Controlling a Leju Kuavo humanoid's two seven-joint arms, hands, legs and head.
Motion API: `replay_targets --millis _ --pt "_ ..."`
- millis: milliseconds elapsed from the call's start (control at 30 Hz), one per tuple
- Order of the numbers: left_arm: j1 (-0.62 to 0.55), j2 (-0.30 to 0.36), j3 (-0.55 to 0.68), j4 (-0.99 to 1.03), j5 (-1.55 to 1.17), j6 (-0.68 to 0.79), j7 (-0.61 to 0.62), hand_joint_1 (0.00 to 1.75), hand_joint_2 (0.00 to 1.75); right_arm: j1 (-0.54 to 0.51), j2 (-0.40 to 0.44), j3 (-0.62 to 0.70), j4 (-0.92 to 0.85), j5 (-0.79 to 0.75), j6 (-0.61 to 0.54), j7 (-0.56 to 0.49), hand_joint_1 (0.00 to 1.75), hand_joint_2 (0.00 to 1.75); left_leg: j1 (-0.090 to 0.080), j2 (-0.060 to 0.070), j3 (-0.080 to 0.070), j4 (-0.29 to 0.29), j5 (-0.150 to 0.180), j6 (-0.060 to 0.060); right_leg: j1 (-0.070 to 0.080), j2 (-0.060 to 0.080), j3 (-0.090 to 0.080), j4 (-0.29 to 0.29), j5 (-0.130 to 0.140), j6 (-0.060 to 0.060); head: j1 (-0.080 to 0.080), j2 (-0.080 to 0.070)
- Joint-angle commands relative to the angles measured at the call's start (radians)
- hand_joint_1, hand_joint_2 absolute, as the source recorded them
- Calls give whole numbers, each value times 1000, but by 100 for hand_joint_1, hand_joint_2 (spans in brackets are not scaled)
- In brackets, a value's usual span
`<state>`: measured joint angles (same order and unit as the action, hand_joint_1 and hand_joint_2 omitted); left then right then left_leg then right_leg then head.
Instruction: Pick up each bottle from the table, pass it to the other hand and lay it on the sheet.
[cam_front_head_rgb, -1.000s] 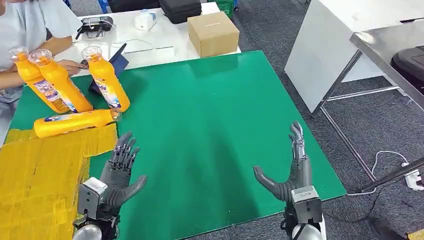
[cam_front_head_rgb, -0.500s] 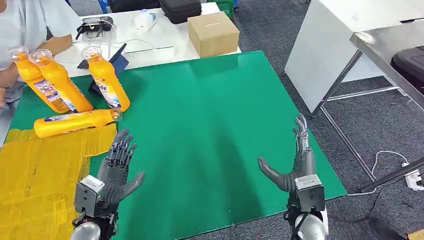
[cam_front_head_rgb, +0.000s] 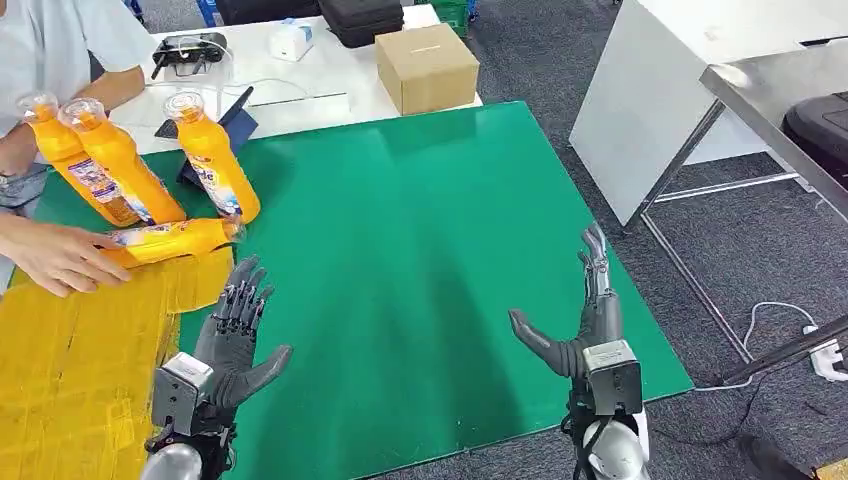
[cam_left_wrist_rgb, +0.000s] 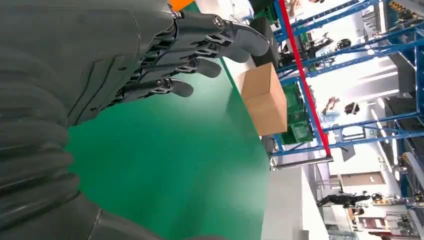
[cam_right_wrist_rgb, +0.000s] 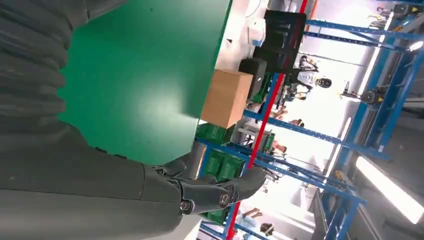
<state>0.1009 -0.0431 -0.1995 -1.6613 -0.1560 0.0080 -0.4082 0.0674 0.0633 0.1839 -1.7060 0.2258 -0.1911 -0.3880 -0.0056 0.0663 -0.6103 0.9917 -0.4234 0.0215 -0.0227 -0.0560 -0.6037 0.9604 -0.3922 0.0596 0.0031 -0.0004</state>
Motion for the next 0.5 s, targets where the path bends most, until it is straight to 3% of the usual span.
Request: replay_targets --millis 33,500 --pt "-6 18 -29 17 -56 16 0 0 175 -43 3 33 54 6 4 1 0 175 2 -5 7 1 -3 -2 1 6 7 0 -2 -4 0 0" --pt "4 -16 8 26 -82 77 -14 0 175 -65 11 149 92 61 -9 28 0 175 1 -3 4 0 -1 -1 0 4 3 -1 -1 -2 0 0"
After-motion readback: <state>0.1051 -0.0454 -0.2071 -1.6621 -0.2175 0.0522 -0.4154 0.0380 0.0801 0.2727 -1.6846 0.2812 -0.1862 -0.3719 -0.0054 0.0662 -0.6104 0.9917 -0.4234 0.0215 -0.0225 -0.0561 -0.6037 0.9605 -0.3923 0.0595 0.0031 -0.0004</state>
